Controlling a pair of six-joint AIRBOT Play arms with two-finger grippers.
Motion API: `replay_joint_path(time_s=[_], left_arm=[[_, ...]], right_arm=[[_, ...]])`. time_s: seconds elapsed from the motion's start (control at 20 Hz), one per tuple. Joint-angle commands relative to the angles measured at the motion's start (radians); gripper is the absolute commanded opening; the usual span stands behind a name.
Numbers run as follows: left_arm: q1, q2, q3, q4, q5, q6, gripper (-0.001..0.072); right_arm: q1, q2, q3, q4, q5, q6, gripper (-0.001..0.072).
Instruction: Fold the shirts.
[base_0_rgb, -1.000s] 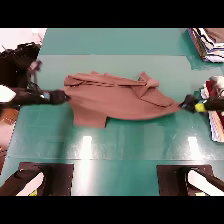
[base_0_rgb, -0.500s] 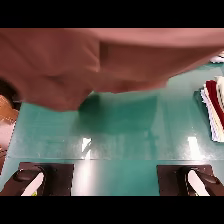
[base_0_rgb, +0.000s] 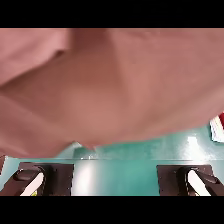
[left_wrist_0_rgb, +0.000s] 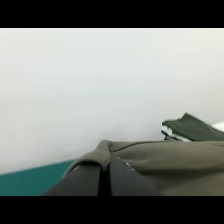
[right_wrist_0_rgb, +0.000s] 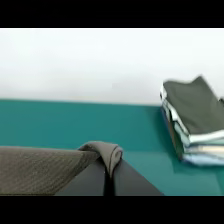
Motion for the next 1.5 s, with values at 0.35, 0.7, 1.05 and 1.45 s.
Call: replay_joint_path(time_s=[0.35, 0.7, 1.05, 1.45], left_arm=[[0.002, -0.441, -0.579, -0.034, -0.066, -0.026, 0.0028], [0.002, -0.782, -0.537, -0.072, 0.163, 0.05, 0.0028], [0.044, -0.777, -0.501, -0.002, -0.153, 0.079, 0.0027], [0.044, -0.777, -0.744, 0.004, -0.153, 0.03, 0.0488]], right_arm=[[0.05, -0.459, -0.371, -0.022, 0.129, 0.015, 0.0017], [0.161, -0.816, -0.306, -0.019, -0.092, 0.012, 0.0017], [0.172, -0.763, -0.334, -0.069, -0.038, 0.012, 0.0017], [0.17, -0.653, -0.683, 0.019, -0.157, 0.012, 0.0251]])
